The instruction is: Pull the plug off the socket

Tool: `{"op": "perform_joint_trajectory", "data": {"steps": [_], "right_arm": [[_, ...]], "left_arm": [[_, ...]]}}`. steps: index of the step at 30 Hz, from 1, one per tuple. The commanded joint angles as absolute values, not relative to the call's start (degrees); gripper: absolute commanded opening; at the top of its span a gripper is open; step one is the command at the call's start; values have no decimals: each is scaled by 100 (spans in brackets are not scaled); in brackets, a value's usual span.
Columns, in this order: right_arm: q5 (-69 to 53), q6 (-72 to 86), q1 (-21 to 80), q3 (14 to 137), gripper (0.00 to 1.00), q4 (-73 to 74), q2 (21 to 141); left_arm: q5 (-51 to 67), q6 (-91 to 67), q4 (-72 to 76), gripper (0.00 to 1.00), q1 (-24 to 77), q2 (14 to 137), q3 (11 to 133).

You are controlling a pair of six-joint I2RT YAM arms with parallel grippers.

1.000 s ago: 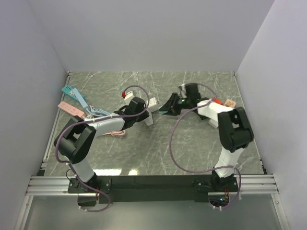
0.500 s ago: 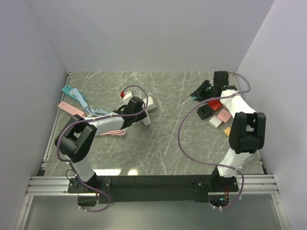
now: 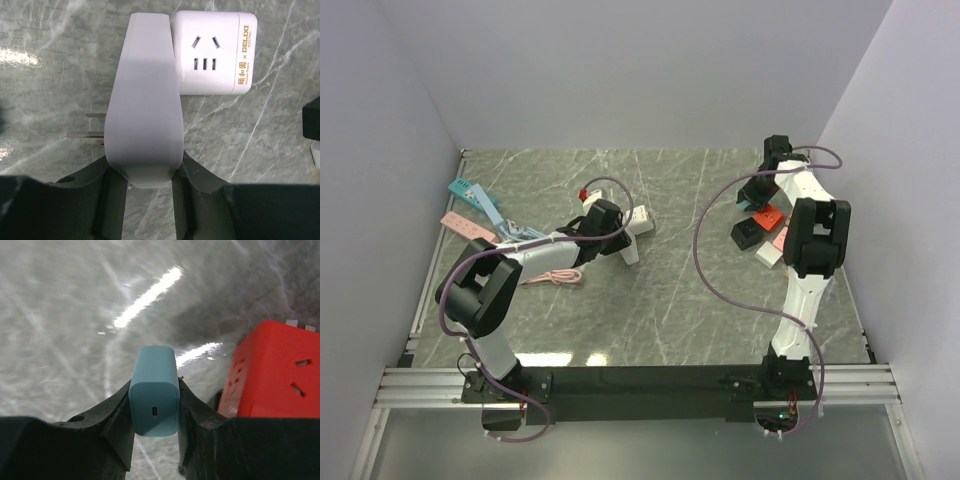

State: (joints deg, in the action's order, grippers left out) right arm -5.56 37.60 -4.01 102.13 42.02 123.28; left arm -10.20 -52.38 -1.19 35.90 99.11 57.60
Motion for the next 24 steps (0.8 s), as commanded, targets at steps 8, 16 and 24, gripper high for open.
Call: {"op": "perform_joint_trajectory", "data": {"steps": [8, 16, 24], "right_arm": [[-413, 3560, -404, 10441, 86, 4421, 12208], [-1693, 3358, -195, 10109, 94, 3938, 11172], [-3322, 2883, 808, 8984, 96, 2875, 10775]], "left_arm": [[-598, -5019, -237, 0, 3612, 9765, 5854], [-493, -4904, -159, 1, 3612, 9607, 5687], [-53, -4825, 158, 0, 3560, 9290, 5511]]}}
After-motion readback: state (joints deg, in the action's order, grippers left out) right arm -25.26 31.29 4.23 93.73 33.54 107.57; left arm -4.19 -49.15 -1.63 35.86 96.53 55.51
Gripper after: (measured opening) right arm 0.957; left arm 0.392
